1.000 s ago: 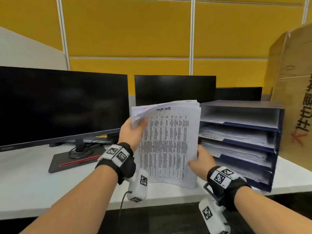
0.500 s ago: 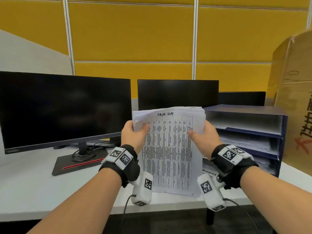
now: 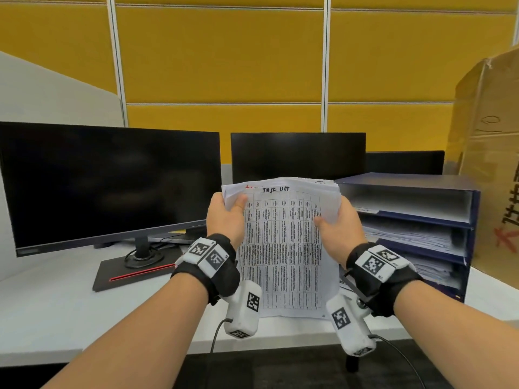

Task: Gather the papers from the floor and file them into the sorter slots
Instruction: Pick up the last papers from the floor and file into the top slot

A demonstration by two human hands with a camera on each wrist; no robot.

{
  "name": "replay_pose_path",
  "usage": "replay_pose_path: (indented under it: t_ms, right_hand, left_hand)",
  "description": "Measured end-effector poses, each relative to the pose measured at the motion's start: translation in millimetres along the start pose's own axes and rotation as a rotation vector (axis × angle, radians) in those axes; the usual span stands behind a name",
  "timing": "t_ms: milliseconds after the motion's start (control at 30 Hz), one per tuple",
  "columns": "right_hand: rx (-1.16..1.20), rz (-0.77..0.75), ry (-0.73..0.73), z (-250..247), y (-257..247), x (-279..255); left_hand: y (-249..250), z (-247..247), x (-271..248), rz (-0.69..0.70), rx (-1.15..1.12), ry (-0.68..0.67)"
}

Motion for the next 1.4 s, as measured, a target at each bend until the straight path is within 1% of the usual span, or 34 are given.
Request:
replay_pose_path:
  t_ms: [233,367,533,600,700,900,1000,1133,1233,1300,1400]
  right_hand:
    - [0.041,0.077,-0.025,-3.2,5.3,1.0]
    - [0.022,0.077,-0.033,-2.3,4.5,0.0]
    - [0.012,0.048,-0.014,-1.5,3.4,-4.5]
    - [0.003,0.036,-0.004,-1.6,3.7,-6.6]
    - [0.008,0.057,-0.013,-2.4,5.8,-3.6]
    - [-0.014,0.107,-0.067,-3.8,17.7,-2.0]
    - [-0.062,0.125,-0.101,-4.0,31.9,-8.5]
    - [-0.121,0.194,-0.131,-6.5,47.7,-20.5]
    - [-0.152,0.19,-0.109,-6.0,52.1,-25.3]
    - [-0.139,0.198,-0.086,-7.1,48.6,-25.1]
    - [-0.133,0.224,-0.06,-15.1,32.0,-20.7]
  left_hand:
    - [-1.2,7.8,-0.3,-0.044,0.024,-0.114]
    - [-0.2,6.1,-2.2,-0.071,0.039,-0.134]
    - [2.6,6.2,-5.3,-0.079,0.064,-0.125]
    - [0.4,7.2,-5.2,-0.089,0.048,-0.131]
    - [-2.0,7.3,-5.6,-0.119,0.016,-0.156]
    - [-10.0,7.0,-6.0,-0.133,0.122,-0.188]
    - [-21.2,8.1,-9.6,-0.152,0.175,-0.252]
    - [-47.5,11.4,-15.2,-0.196,0.29,-0.361]
    - [-74.5,17.1,-15.2,-0.185,0.37,-0.433]
    - [-77.0,17.6,-14.2,-0.161,0.397,-0.427]
    - [-57.6,15.5,-11.8,-0.164,0.399,-0.373]
Point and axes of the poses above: each hand's wrist, its own x-axis towards the middle knuckle, its own z-axis out of the palm, y = z × x, the point moved 4 cm from there along x, towards the middle knuckle, and after that the axes turned 13 degrees about x, right-handed, at the moved point
